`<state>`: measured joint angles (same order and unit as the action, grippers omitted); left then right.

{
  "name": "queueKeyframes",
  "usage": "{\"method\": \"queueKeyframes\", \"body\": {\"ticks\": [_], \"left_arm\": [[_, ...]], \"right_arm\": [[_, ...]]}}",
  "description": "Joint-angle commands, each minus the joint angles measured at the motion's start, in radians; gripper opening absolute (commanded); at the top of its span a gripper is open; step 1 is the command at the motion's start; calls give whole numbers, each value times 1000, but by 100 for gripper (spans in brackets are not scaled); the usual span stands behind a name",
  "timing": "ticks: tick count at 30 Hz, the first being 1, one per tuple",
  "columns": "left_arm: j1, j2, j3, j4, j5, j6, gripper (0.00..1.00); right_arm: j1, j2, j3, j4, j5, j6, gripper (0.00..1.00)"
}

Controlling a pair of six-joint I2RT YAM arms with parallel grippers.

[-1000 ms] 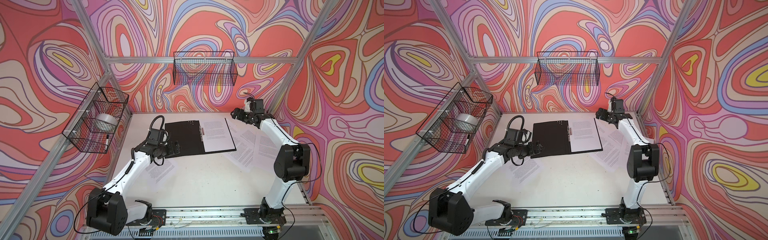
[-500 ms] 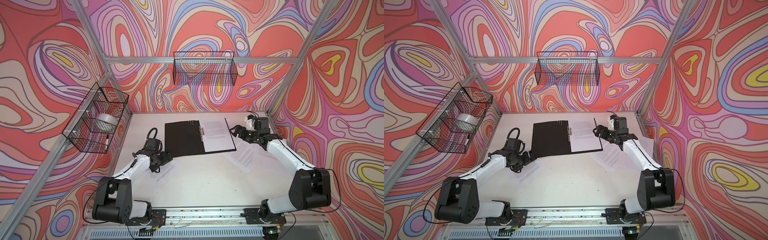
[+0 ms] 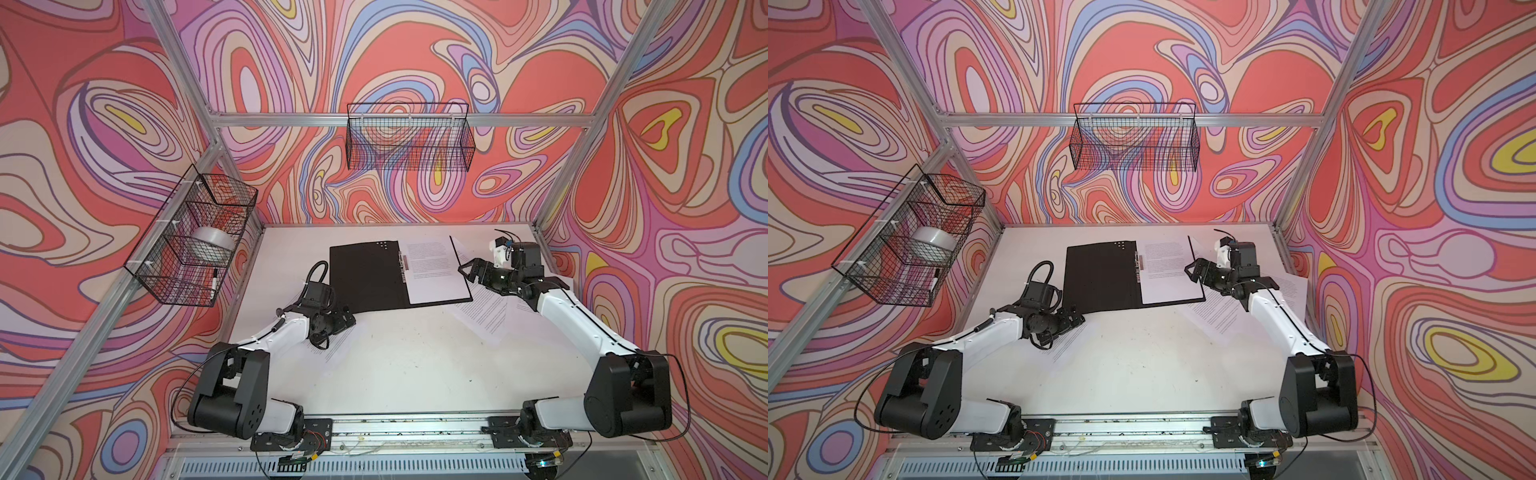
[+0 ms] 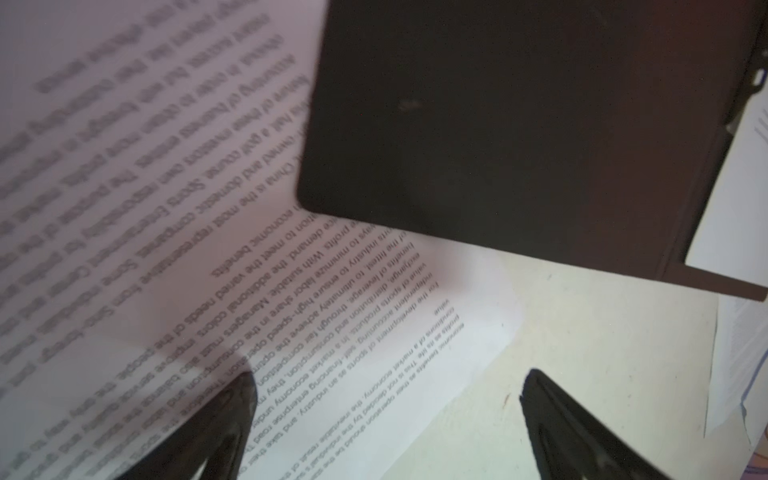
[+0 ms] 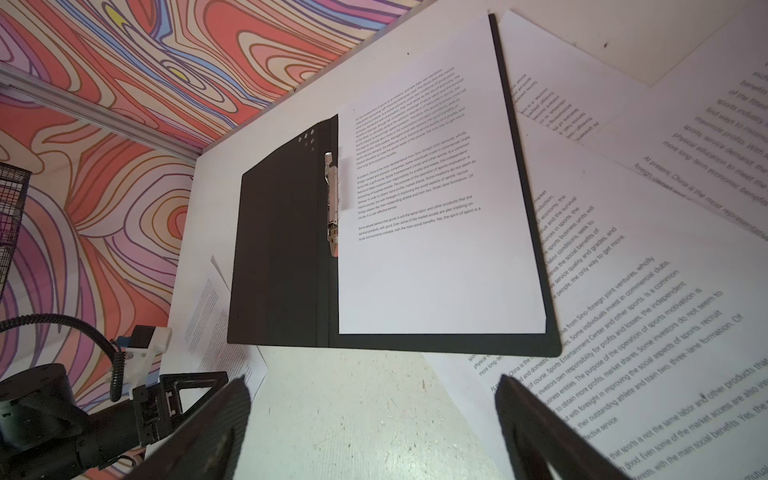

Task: Put the files into the folder

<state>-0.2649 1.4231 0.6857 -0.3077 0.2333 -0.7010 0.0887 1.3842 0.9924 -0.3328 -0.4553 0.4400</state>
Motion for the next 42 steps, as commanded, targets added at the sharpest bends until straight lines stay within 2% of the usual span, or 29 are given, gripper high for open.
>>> {"method": "queueKeyframes", "body": {"ticks": [1,4,9,15,20,25,28,32,42], "left_arm": [[-84,40,-56,-45,18,-71,100],[-180,38,-61,-29,1,-117,100],[-349,146,8,29,3,-180,100],[-516,373,212,87,28,-213,100],[-608,524,415,79,64,-213,100],[-623,597,532,79,98,-197,100],[-620,612,592,64,140,-137,100],[-576,648,616,62,172,-123,100],[-498,768,709,50,189,-83,100]], "right_arm": [[6,-27,-27,-12,-7,2,96],[6,-27,-33,-25,3,0,96],[6,-35,-47,-20,-2,12,94],[5,-57,-84,-18,-7,31,91],[6,-79,-101,-46,16,33,89],[6,-112,-137,-67,15,48,89],[6,-129,-163,-86,24,50,89],[6,-131,-187,-87,-3,56,88],[6,-125,-224,-88,20,66,87]]}}
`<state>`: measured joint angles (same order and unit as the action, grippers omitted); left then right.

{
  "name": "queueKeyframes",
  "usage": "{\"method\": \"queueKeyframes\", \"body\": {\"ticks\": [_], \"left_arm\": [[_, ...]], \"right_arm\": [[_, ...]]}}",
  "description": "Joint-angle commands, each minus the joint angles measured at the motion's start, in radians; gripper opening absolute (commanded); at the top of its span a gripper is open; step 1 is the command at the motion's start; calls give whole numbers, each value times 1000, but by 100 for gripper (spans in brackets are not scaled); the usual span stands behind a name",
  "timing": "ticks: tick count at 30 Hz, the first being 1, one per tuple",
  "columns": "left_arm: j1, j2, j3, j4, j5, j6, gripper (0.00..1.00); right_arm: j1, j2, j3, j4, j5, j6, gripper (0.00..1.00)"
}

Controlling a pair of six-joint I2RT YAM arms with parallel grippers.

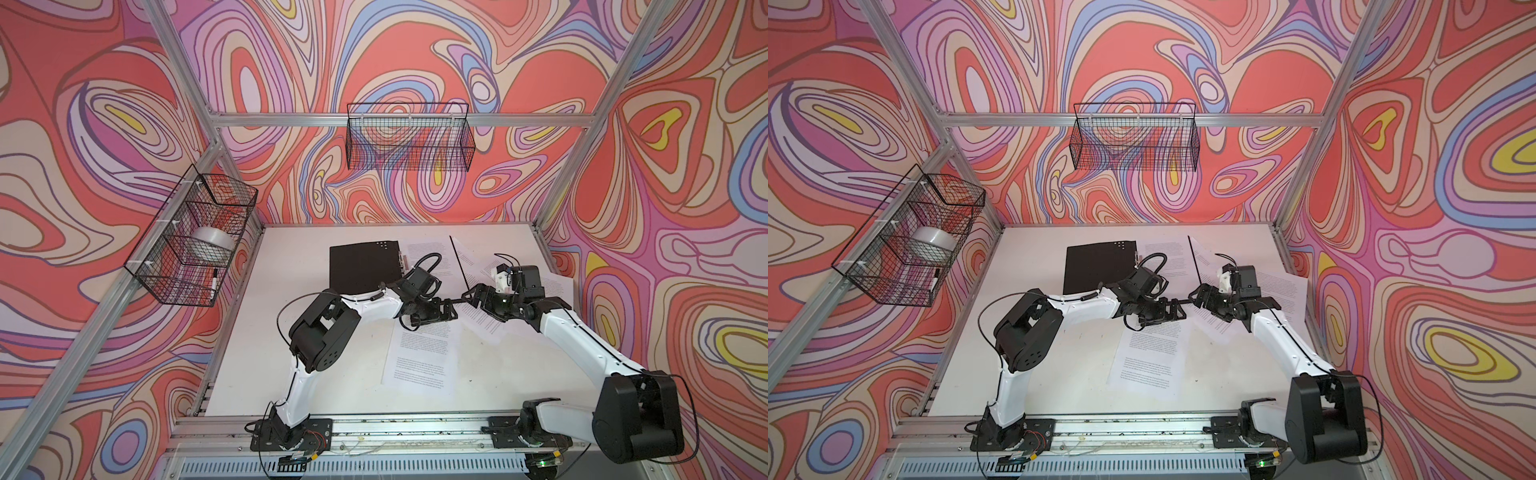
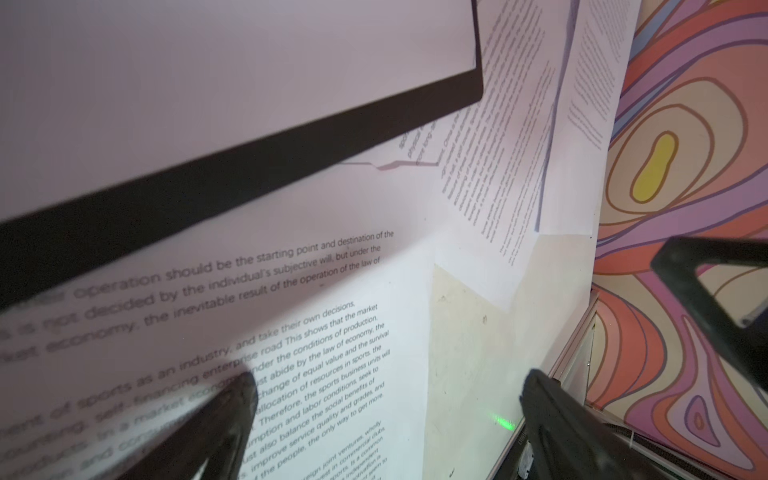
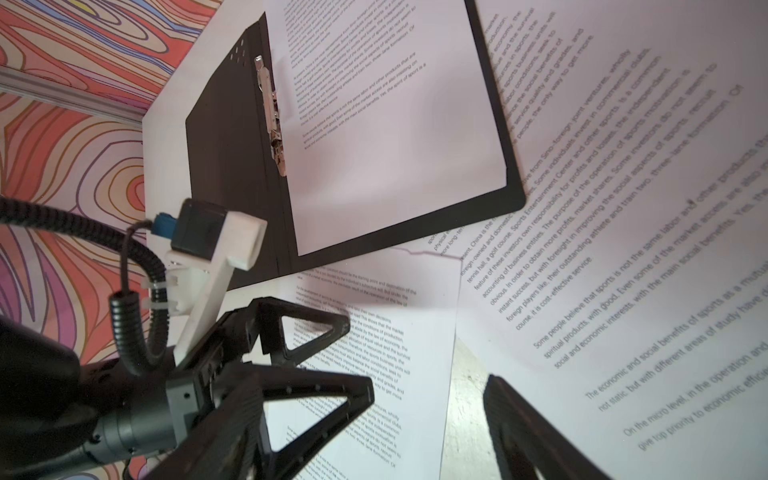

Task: Put the files into the folder

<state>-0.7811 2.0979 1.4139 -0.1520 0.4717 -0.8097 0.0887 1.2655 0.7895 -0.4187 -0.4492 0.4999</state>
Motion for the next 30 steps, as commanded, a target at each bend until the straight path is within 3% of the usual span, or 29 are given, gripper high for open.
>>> {"method": "queueKeyframes", "body": {"ticks": [1,6,17,26,30], "left_arm": [[22,100,-13,-106,-47,26,100],[36,85,2,-76,15,27,100],[36,-252,-251,63,193,20,100],[36,-344,-438,-8,134,88,100],[36,-369,-476,-88,53,144,100]], "right_arm": [[6,-4,-29,5,9,11,87],[7,32,-69,38,-17,23,86],[25,54,-165,117,-83,48,82],[88,87,-208,174,-72,84,82],[114,96,-217,185,-50,95,82]]}}
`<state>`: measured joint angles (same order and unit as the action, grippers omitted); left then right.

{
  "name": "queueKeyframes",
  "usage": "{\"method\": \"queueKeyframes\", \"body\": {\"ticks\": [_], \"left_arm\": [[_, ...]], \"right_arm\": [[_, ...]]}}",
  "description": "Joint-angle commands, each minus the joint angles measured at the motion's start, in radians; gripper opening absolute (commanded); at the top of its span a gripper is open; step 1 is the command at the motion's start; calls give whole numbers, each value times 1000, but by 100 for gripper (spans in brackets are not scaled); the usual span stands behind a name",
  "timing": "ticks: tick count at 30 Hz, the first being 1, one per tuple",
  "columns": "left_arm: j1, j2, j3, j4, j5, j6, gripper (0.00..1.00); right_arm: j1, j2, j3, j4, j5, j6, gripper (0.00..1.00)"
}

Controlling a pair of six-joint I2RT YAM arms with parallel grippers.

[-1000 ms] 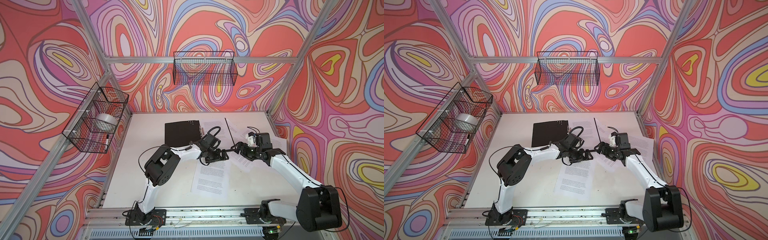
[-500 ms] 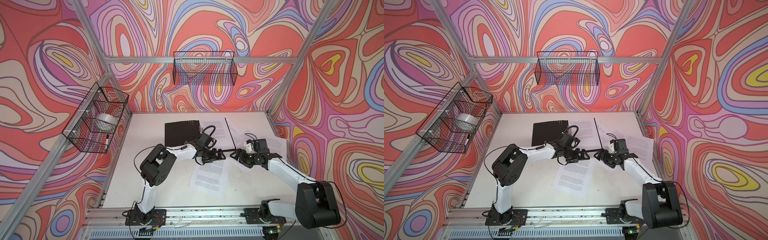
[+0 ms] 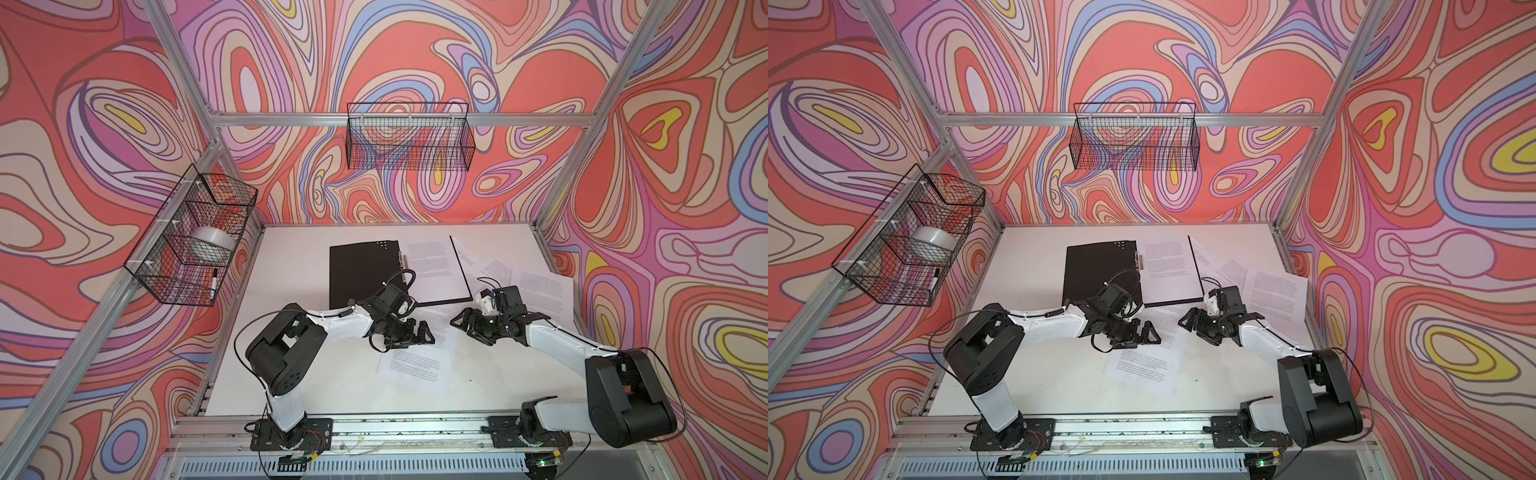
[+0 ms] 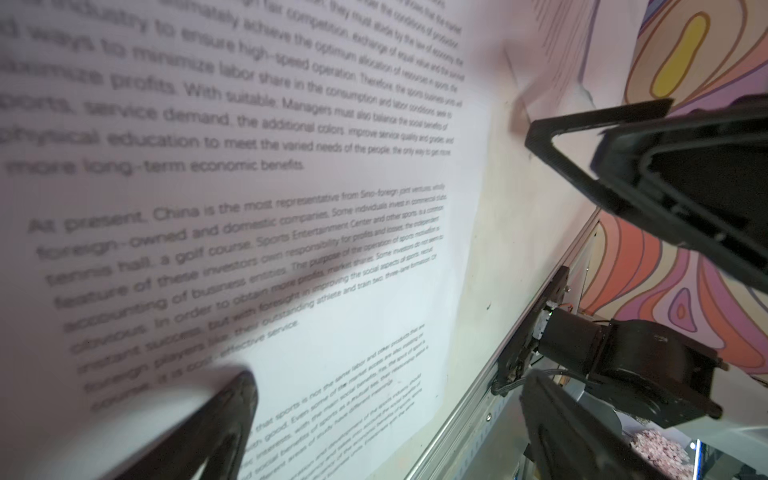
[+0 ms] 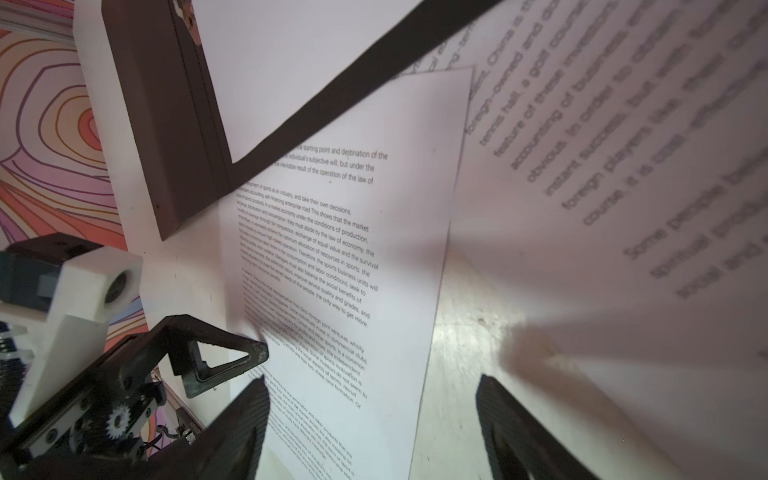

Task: Put the files into the folder

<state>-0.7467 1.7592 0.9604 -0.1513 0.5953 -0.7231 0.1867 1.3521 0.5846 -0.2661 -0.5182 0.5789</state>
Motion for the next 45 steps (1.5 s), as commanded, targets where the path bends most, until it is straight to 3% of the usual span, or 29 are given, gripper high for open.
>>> {"method": "queueKeyframes", "body": {"ticks": [1,17,22,36,41,45], "left_arm": [[3,-37,-35,-94,-77,67,100],[7,63,-113,-12,-44,78,100],[8,79,-104,-13,-45,86,100],[19,114,-116,19,-34,75,100],[27,117,-130,37,-27,67,100],[35,118,-140,55,-23,59,100]], "right_arm": [[24,12,-13,36,25,17,82],[152,115,-35,117,114,145,82],[155,120,-53,165,46,183,82],[157,-35,-243,246,-110,344,95],[157,-76,-293,185,-78,355,93],[157,-175,-286,25,-3,347,92]]}}
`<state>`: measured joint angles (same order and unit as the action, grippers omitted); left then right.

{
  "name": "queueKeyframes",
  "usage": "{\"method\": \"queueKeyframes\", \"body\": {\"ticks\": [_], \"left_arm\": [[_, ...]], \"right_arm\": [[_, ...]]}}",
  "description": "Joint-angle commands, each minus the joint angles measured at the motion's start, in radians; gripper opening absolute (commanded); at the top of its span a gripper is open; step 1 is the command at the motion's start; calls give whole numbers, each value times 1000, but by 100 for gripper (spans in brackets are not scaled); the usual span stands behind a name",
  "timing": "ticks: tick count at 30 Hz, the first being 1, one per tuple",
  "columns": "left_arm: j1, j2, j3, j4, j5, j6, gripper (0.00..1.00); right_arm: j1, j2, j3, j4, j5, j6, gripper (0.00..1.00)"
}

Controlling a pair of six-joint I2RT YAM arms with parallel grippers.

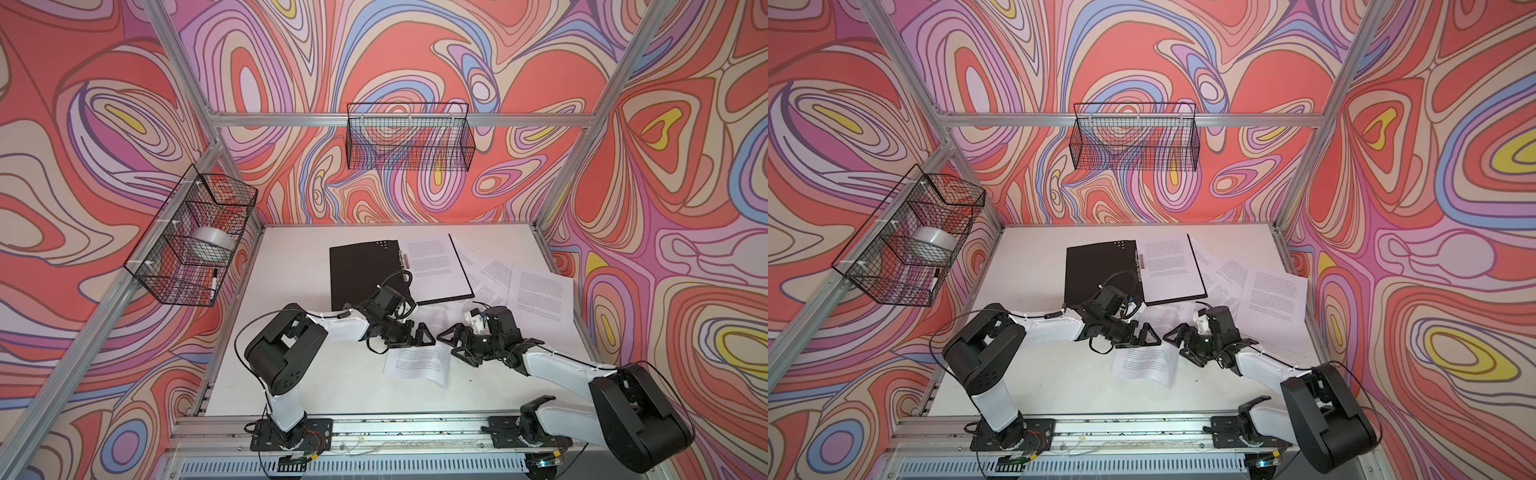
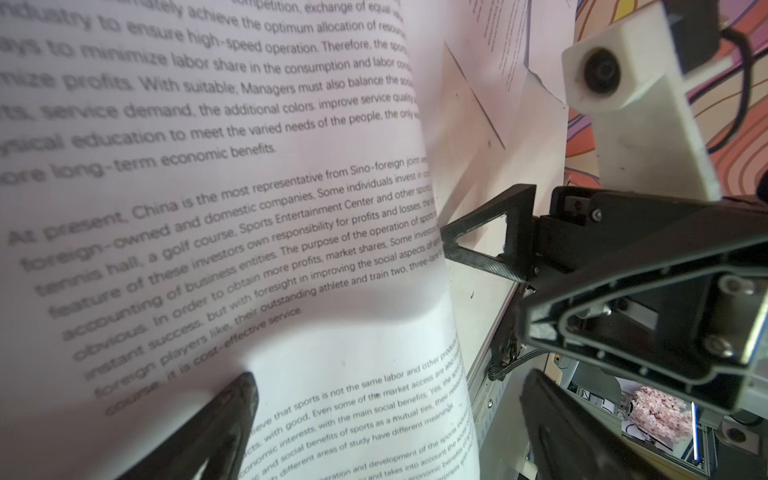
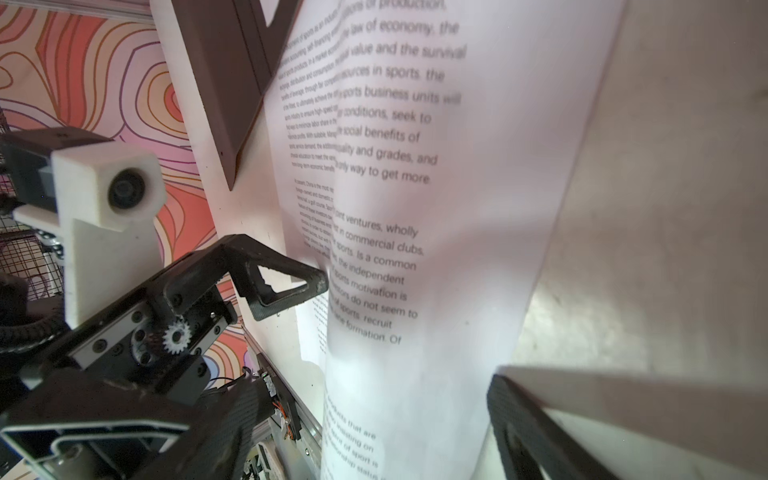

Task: Put the files into the folder

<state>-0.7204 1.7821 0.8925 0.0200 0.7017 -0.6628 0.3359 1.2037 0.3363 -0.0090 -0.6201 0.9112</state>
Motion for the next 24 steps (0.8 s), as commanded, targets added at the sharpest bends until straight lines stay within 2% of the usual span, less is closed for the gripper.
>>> {"method": "queueKeyframes", "body": {"ticks": [1,4,12,21,24], "left_arm": [[11,96,-75,-113,-130,-4,100],[27,102,-93,-84,-124,-26,100],[37,132,-83,-37,-118,-59,100],[36,196,-28,-12,-105,-82,100],[37,226,-10,-8,-104,-88,100]], "right_arm": [[8,-44,-28,-274,118,10,92],[9,-83,-10,-359,151,6,92],[11,-94,-1,-450,196,5,90],[10,-7,29,-529,261,22,93],[10,3,68,-624,337,24,95]]}}
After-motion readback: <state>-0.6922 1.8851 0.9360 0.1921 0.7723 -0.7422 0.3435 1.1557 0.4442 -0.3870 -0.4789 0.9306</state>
